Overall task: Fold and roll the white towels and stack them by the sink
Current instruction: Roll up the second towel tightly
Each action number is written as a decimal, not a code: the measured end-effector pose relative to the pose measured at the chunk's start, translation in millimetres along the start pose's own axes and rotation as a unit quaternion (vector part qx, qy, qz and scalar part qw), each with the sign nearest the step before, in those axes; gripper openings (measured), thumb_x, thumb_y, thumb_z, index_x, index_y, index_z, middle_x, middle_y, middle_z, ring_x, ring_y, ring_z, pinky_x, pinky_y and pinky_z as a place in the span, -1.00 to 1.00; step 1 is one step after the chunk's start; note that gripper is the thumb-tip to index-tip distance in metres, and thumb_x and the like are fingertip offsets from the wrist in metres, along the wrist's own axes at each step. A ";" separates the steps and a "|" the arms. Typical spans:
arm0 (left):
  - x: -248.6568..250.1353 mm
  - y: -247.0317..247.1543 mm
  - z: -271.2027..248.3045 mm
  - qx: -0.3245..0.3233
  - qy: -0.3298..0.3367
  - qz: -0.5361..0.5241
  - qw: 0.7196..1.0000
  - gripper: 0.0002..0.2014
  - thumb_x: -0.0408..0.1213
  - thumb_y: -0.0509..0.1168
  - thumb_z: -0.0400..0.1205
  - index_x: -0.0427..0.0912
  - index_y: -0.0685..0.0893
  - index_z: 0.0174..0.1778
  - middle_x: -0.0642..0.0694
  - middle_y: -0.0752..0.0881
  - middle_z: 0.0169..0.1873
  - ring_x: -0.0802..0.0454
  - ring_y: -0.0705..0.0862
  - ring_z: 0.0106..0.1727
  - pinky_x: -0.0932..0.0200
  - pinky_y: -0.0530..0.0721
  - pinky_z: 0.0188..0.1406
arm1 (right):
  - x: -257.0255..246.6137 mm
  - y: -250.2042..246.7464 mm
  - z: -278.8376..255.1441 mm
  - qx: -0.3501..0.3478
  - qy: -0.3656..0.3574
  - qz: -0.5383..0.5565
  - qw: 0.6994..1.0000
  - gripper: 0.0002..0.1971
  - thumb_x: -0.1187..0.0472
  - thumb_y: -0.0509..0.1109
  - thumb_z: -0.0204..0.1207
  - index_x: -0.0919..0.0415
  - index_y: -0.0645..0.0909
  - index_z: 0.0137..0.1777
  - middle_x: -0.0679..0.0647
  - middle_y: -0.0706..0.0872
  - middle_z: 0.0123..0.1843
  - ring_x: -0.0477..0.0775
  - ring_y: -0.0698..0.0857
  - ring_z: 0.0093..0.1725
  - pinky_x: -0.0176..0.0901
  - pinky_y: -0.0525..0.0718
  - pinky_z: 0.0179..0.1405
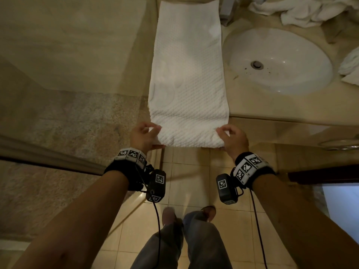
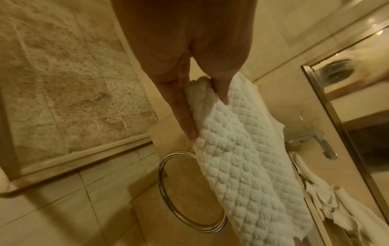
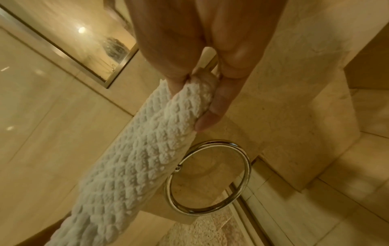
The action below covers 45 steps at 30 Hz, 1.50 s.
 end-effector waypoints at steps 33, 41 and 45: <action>12.8 -3.0 30.2 0.041 -0.026 0.006 0.999 -0.50 -0.21 0.55 0.36 -0.25 0.45 0.07 -0.26 0.65 0.00 -0.10 0.71 -0.09 0.10 0.70 -0.39 | -14.6 8.5 16.1 -0.072 0.109 0.086 0.988 -0.58 -0.12 0.52 0.42 0.30 0.70 -0.10 0.26 0.79 0.05 0.18 0.79 -0.04 0.18 0.77 0.01; 23.0 3.6 15.2 -0.030 -0.009 -0.062 0.998 -0.90 -0.30 0.41 0.55 -0.11 0.60 -0.17 -0.07 0.72 -0.07 -0.03 0.71 -0.05 -0.11 0.73 -0.09 | -30.3 11.0 17.7 -0.022 0.049 0.054 0.997 -0.57 -0.11 0.47 0.43 -0.03 0.34 0.12 0.00 0.55 0.07 0.26 0.70 0.09 0.36 0.77 -0.16; 25.5 2.7 12.8 -0.067 -0.021 -0.073 0.995 -0.57 -0.64 0.33 0.36 -0.23 0.59 0.12 -0.19 0.62 0.16 -0.22 0.64 0.17 -0.30 0.64 0.17 | -40.7 14.1 15.1 -0.013 -0.009 0.033 0.999 -0.92 0.03 0.36 0.60 -0.09 0.51 0.03 0.08 0.62 0.16 0.21 0.71 0.05 0.28 0.79 -0.30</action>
Point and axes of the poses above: each hand's wrist, its own z-axis towards the middle knuckle, its own y-axis out of the palm, x = y × z, the point moved 3 cm from there along z, towards the middle knuckle
